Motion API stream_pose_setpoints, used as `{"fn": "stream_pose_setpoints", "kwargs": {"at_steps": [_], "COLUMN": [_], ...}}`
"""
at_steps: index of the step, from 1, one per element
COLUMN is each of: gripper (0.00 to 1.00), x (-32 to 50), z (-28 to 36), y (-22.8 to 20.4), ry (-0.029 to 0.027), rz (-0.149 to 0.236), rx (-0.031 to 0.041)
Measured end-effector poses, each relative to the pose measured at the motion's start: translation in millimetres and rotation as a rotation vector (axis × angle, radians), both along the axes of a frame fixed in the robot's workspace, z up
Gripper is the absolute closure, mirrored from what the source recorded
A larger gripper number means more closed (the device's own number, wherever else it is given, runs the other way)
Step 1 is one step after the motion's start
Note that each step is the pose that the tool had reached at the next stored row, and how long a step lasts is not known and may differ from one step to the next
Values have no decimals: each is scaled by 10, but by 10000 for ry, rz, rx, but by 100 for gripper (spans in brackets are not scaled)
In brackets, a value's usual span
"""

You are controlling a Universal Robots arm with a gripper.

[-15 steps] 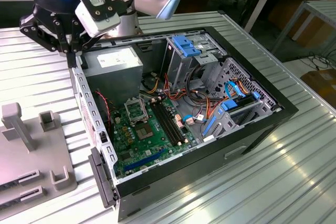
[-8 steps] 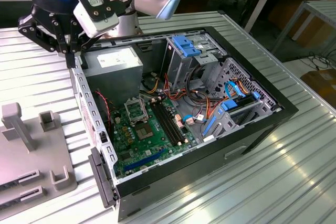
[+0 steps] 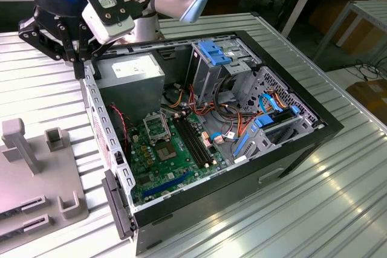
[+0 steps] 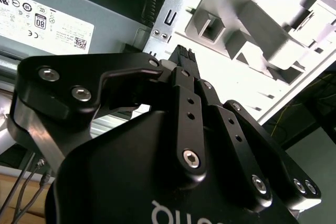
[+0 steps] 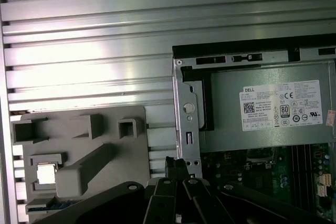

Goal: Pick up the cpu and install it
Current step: 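Reach for the cpu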

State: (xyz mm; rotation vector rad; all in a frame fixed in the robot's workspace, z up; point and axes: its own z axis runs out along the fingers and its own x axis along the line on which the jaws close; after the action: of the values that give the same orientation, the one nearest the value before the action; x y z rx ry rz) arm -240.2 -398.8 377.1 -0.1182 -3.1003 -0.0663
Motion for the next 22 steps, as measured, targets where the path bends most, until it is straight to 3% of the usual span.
{"fn": "stream_pose_setpoints", "kwargs": {"at_steps": [12,22], "gripper": [89,89], "x": [-25,-169], "z": [0,-1], "y": [0,0], "ry": [1,0], "rz": [-2,0], "rx": [0,1]}}
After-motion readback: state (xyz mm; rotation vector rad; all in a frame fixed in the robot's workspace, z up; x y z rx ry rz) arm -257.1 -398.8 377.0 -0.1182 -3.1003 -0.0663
